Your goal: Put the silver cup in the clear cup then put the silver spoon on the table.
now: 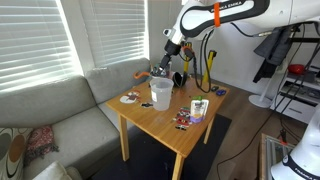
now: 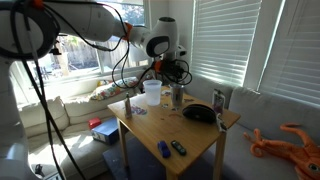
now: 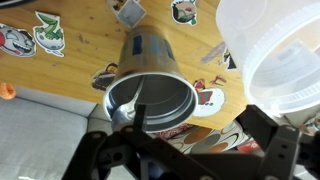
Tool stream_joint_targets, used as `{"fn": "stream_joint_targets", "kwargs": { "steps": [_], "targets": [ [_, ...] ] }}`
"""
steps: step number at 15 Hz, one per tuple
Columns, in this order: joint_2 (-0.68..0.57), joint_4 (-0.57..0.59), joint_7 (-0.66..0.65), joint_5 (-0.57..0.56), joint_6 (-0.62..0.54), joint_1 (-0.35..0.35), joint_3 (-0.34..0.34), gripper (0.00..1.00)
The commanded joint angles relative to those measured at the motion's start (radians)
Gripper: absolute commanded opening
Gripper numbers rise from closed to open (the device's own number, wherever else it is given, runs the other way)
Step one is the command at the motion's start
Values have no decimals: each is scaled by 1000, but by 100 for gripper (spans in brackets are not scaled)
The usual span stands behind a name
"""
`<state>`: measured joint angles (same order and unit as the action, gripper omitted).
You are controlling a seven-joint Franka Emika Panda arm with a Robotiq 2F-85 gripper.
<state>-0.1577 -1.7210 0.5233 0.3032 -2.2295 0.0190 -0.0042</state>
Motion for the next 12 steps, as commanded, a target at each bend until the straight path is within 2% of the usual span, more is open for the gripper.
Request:
{"fn": "stream_joint_targets", "kwargs": {
  "steps": [1, 5, 8, 9, 11, 12],
  "targets": [
    [-70, 81, 19, 48, 25, 25, 30, 85],
    [-110, 116, 12, 44, 35, 33, 45, 55],
    [-130, 134, 5, 33, 47, 38, 50, 46],
    [-136, 138, -5, 24, 51, 39, 50, 25],
    [-143, 147, -15, 14, 63, 43, 49, 20],
    [-147, 152, -17, 13, 71, 46, 48, 12]
  ]
}}
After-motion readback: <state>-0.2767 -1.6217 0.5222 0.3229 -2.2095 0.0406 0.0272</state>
